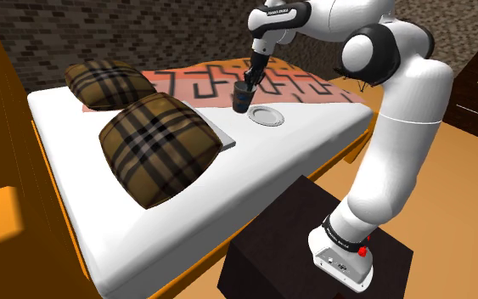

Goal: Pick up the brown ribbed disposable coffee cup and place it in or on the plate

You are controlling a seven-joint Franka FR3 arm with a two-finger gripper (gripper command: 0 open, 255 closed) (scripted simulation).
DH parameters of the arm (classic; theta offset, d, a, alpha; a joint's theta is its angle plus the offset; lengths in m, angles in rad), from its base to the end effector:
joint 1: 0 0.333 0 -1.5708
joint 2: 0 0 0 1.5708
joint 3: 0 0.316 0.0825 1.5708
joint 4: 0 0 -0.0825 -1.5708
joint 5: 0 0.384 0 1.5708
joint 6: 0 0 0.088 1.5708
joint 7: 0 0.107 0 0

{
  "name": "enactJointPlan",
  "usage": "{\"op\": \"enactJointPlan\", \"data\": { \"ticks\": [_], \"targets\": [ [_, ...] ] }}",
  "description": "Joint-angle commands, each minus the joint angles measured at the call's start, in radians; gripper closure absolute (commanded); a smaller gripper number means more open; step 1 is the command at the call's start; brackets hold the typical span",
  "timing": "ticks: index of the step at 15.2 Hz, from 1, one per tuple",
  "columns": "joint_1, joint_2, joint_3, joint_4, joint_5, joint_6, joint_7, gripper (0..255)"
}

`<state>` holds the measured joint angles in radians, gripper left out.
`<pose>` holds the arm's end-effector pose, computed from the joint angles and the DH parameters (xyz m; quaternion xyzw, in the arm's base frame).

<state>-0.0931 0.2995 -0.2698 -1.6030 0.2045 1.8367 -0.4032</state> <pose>0.6118 -0.1965 0.4575 -0.9979 0.0048 0.0030 0.0641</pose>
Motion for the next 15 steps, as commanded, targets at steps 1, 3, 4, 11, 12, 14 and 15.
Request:
{"op": "enactJointPlan", "data": {
  "ticks": [1, 3, 4, 11, 12, 14, 15],
  "targets": [
    [-0.027, 0.013, -0.013, 0.030, 0.004, -0.023, -0.036, 255],
    [-0.060, 0.035, -0.026, 0.072, 0.010, -0.050, -0.076, 255],
    [-0.076, 0.048, -0.033, 0.096, 0.014, -0.064, -0.097, 255],
    [-0.209, 0.174, -0.066, 0.316, 0.049, -0.182, -0.229, 255],
    [-0.231, 0.198, -0.069, 0.358, 0.056, -0.203, -0.246, 255],
    [-0.279, 0.254, -0.074, 0.457, 0.070, -0.251, -0.279, 255],
    [-0.277, 0.252, -0.074, 0.440, 0.070, -0.236, -0.281, 255]
  ]
}}
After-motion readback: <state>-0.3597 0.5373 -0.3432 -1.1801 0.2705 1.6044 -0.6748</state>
